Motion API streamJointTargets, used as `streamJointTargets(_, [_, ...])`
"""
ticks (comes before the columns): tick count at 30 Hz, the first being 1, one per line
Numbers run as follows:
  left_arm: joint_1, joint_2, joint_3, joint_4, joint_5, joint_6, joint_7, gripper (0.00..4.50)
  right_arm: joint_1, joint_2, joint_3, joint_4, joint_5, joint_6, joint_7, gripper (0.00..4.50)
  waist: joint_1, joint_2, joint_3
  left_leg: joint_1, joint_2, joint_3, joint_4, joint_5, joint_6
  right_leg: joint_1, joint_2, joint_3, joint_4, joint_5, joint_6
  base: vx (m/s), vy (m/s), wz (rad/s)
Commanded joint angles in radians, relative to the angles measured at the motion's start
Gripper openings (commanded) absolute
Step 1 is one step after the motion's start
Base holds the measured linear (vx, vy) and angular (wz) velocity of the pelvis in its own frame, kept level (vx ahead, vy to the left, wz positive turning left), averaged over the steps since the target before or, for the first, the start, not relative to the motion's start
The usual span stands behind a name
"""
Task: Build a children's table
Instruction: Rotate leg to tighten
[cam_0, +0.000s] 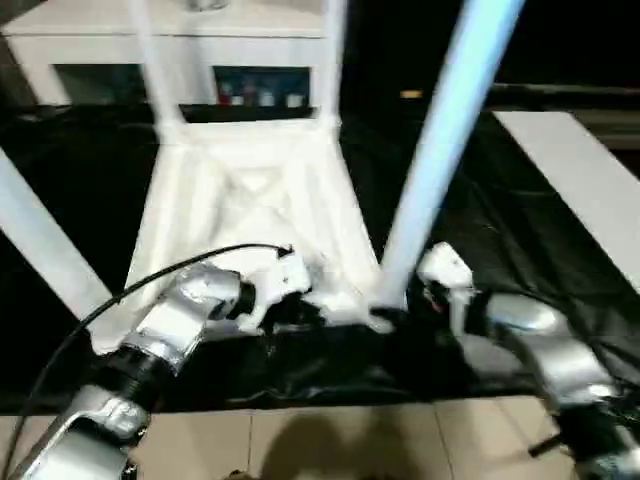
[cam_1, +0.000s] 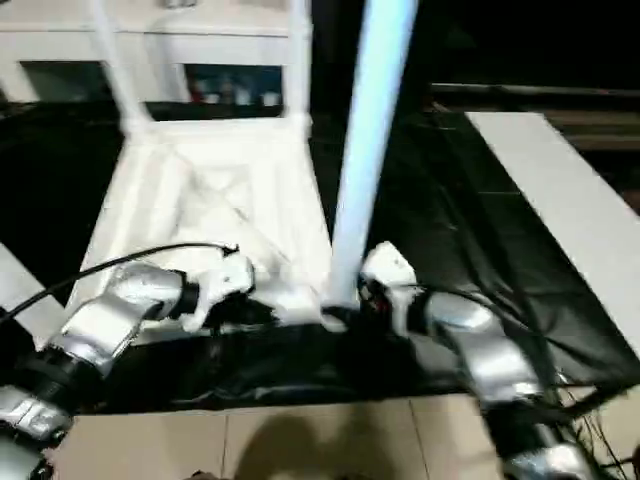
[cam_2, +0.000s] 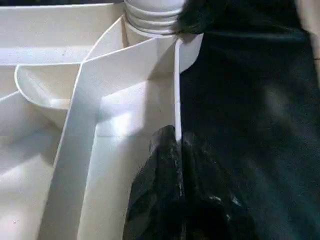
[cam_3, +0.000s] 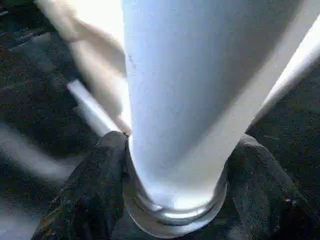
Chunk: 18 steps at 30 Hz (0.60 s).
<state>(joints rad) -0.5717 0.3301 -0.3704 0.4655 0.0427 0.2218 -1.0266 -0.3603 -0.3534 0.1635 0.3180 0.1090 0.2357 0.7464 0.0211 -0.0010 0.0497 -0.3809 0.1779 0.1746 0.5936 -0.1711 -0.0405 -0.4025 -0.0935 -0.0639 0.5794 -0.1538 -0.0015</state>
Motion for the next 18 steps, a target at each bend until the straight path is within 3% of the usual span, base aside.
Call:
streamJointTargets(1, [-0.048, -0.090, -0.001, 0.054, 0.020, 0.033, 0.140, 0.00, -0.035, 0.095, -0.013, 0.099, -0.047, 0.066, -0.219, 2.62, -0.007, -0.007, -0.056, 0.023, 0.038, -0.018, -0.078, -0.387, -0.027, 0.030, -0.049, 0.028, -0.084, -0.510, -0.145, 0.000, 0.000, 0.00])
streamJointTargets(3, [-0.065, -0.120, 0.011, 0.086, 0.029, 0.044, 0.204, 0.00, -0.050, 0.134, -0.029, 0.129, -0.049, 0.083, -0.293, 2.62, -0.020, -0.010, -0.055, 0.020, 0.034, -0.023, -0.078, -0.413, -0.035, 0.029, -0.049, 0.021, -0.092, -0.559, -0.122, 0.000, 0.000, 0.00])
streamJointTargets(4, [-0.105, -0.185, 0.049, 0.154, 0.032, 0.083, 0.349, 0.00, -0.087, 0.208, -0.069, 0.202, -0.055, 0.097, -0.456, 2.62, -0.025, -0.008, -0.055, 0.024, 0.034, -0.022, -0.075, -0.420, -0.036, 0.022, -0.049, 0.023, -0.096, -0.572, -0.115, 0.000, 0.000, 0.00])
streamJointTargets(5, [-0.112, -0.196, 0.055, 0.164, 0.031, 0.086, 0.369, 0.00, -0.094, 0.222, -0.080, 0.216, -0.050, 0.096, -0.482, 2.62, -0.028, -0.008, -0.055, 0.028, 0.032, -0.022, -0.073, -0.431, -0.035, 0.019, -0.047, 0.021, -0.099, -0.582, -0.114, 0.000, 0.000, 0.00])
streamJointTargets(6, [-0.143, -0.241, 0.080, 0.215, 0.032, 0.092, 0.454, 0.00, -0.132, 0.292, -0.131, 0.284, -0.023, 0.096, -0.598, 2.62, -0.030, -0.009, -0.055, 0.027, 0.029, -0.022, -0.070, -0.439, -0.032, 0.017, -0.049, 0.017, -0.105, -0.609, -0.103, 0.000, 0.000, 0.00])
streamJointTargets(8, [-0.166, -0.258, 0.080, 0.253, 0.048, 0.076, 0.490, 0.00, -0.169, 0.342, -0.157, 0.336, 0.003, 0.086, -0.644, 2.61, -0.033, -0.012, -0.056, 0.026, 0.028, -0.026, -0.071, -0.449, -0.026, 0.020, -0.048, 0.010, -0.112, -0.623, -0.084, 0.000, 0.000, 0.00])
streamJointTargets(9, [-0.173, -0.259, 0.078, 0.267, 0.057, 0.063, 0.489, 0.00, -0.185, 0.359, -0.156, 0.352, 0.005, 0.075, -0.632, 2.61, -0.035, -0.006, -0.057, 0.027, 0.029, -0.028, -0.072, -0.463, -0.024, 0.018, -0.048, 0.008, -0.113, -0.614, -0.081, 0.000, 0.000, 0.00])
streamJointTargets(11, [-0.180, -0.251, 0.070, 0.279, 0.071, 0.045, 0.472, 0.00, -0.203, 0.368, -0.138, 0.360, -0.022, 0.042, -0.612, 2.61, -0.037, -0.010, -0.056, 0.025, 0.030, -0.029, -0.074, -0.481, -0.017, 0.020, -0.049, 0.005, -0.117, -0.606, -0.076, 0.000, 0.000, 0.00])
streamJointTargets(12, [-0.179, -0.248, 0.069, 0.279, 0.073, 0.043, 0.467, 0.00, -0.203, 0.368, -0.136, 0.355, -0.020, 0.032, -0.595, 3.17, -0.039, -0.008, -0.056, 0.020, 0.031, -0.031, -0.078, -0.478, -0.015, 0.026, -0.050, 0.005, -0.113, -0.595, -0.078, 0.000, 0.000, 0.00])
streamJointTargets(14, [-0.174, -0.226, 0.056, 0.272, 0.085, 0.036, 0.438, 0.00, -0.199, 0.343, -0.091, 0.317, -0.065, -0.020, -0.548, 3.31, -0.039, -0.007, -0.057, 0.018, 0.033, -0.029, -0.081, -0.470, -0.010, 0.026, -0.051, 0.008, -0.110, -0.560, -0.092, 0.000, 0.000, 0.00])
streamJointTargets(17, [-0.166, -0.204, 0.039, 0.272, 0.088, 0.033, 0.409, 0.00, -0.191, 0.309, -0.089, 0.276, -0.064, -0.058, -0.503, 3.57, -0.046, -0.009, -0.056, 0.006, 0.033, -0.033, -0.085, -0.466, -0.006, 0.036, -0.053, 0.007, -0.106, -0.562, -0.090, 0.000, 0.000, 0.00])
streamJointTargets(18, [-0.166, -0.203, 0.039, 0.272, 0.088, 0.032, 0.408, 0.00, -0.190, 0.308, -0.090, 0.275, -0.064, -0.059, -0.502, 3.71, -0.048, -0.008, -0.056, 0.007, 0.033, -0.033, -0.085, -0.471, -0.005, 0.034, -0.053, 0.007, -0.108, -0.569, -0.090, 0.000, 0.000, 0.00])
